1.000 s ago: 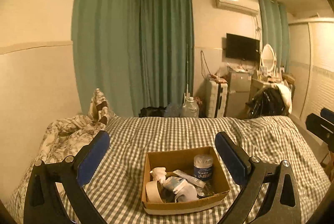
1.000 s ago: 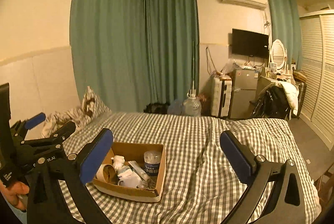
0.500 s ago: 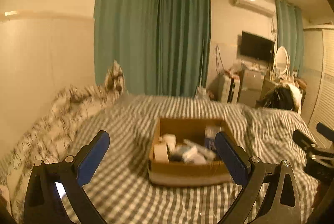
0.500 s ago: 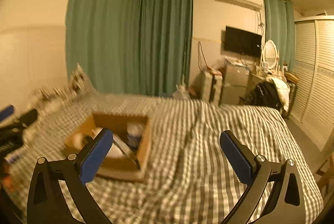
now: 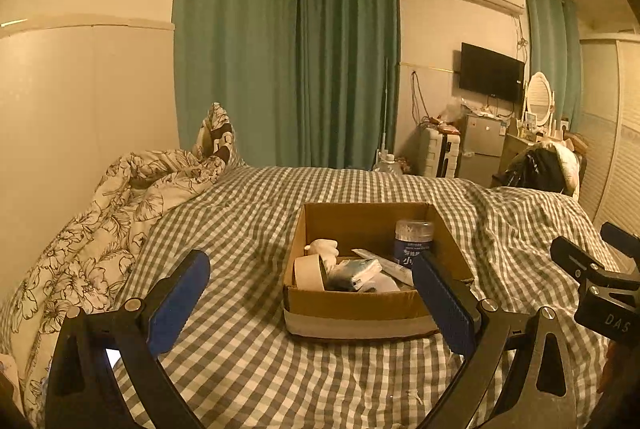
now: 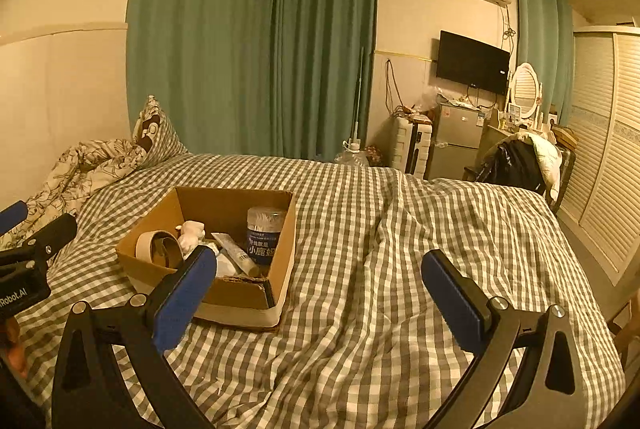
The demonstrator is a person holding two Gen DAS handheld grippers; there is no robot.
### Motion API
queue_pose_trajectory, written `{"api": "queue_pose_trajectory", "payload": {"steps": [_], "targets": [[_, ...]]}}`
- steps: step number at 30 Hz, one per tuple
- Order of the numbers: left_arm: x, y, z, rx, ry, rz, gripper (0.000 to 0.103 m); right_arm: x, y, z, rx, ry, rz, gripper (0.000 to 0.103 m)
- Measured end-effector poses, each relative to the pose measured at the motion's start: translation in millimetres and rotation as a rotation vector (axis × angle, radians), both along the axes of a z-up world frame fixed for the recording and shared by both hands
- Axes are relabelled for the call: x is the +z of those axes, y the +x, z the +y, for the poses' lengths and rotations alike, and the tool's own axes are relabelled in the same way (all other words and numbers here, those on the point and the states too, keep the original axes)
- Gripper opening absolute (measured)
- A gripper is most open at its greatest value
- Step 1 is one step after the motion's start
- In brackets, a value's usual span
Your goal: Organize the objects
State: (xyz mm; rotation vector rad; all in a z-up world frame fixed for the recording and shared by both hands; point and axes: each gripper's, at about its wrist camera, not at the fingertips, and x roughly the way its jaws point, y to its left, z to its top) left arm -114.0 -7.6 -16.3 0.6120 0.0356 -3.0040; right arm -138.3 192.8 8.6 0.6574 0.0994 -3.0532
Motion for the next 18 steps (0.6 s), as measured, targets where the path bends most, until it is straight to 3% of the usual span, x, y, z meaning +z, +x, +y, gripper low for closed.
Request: {"api": "queue_pose_trajectory", "payload": {"steps": [18], "targets": [[0.0, -1.2, -0.1, -0.007, -0.006, -0.017, 0.103, 0.2, -0.4, -1.0, 0.003, -0.014, -0.011, 0.103]]}}
